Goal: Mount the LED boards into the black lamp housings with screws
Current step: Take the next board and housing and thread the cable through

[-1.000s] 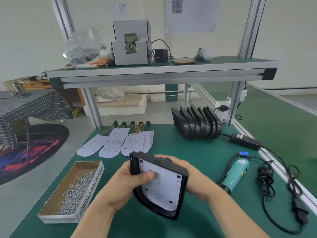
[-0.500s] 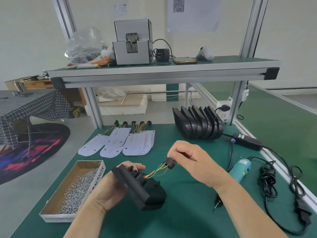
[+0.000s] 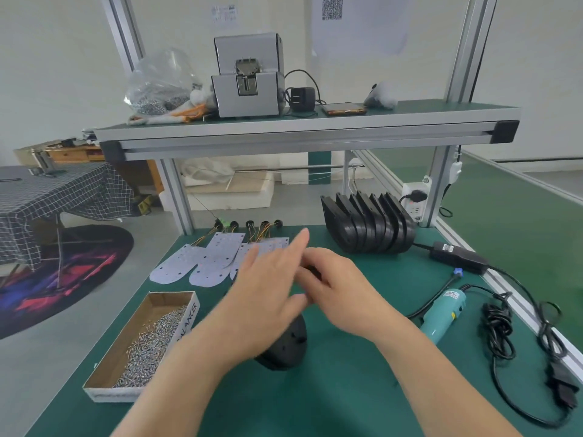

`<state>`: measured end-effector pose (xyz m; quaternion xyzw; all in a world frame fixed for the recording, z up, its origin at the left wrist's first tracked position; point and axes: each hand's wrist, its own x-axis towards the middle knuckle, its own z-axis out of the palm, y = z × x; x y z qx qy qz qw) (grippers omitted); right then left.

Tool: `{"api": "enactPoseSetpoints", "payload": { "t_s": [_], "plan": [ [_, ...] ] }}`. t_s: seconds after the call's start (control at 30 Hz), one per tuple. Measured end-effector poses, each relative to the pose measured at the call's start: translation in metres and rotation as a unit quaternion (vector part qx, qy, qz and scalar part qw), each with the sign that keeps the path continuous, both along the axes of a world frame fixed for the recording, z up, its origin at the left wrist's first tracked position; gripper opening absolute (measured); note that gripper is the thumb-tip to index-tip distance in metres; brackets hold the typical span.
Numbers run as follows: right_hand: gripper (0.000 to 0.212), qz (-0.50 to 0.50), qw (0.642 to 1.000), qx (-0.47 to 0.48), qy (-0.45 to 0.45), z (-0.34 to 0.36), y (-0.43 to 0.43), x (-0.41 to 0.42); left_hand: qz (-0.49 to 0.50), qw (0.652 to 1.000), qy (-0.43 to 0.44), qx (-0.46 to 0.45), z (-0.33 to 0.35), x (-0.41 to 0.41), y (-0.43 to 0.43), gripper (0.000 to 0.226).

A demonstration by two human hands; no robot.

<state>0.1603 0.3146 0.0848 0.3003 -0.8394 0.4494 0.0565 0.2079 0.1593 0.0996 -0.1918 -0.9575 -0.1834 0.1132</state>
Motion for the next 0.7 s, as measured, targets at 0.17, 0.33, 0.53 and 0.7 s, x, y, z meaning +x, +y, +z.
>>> {"api": "enactPoseSetpoints", "payload": {
  "t_s": [0.17,0.33,0.53,0.7],
  "plan": [
    [0.028,-0.007,0.999,-0.002,0.044,0.006,0.004,0.003,0.049,0.999,-0.009,-0.006,-0.009,-0.013,0.003,0.016],
    [0.024,-0.067,0.987,-0.009,0.149,0.005,-0.004,0.013,0.098,0.994,-0.037,-0.013,-0.023,-0.016,-0.01,0.049],
    [0.021,-0.099,0.976,-0.081,0.177,0.011,0.005,0.017,0.123,0.983,-0.115,0.07,-0.027,-0.014,-0.03,0.017],
    [0.019,-0.125,0.977,-0.126,0.12,0.009,0.012,0.018,0.16,0.984,-0.025,0.076,-0.021,-0.017,-0.021,0.013]
  ]
}}
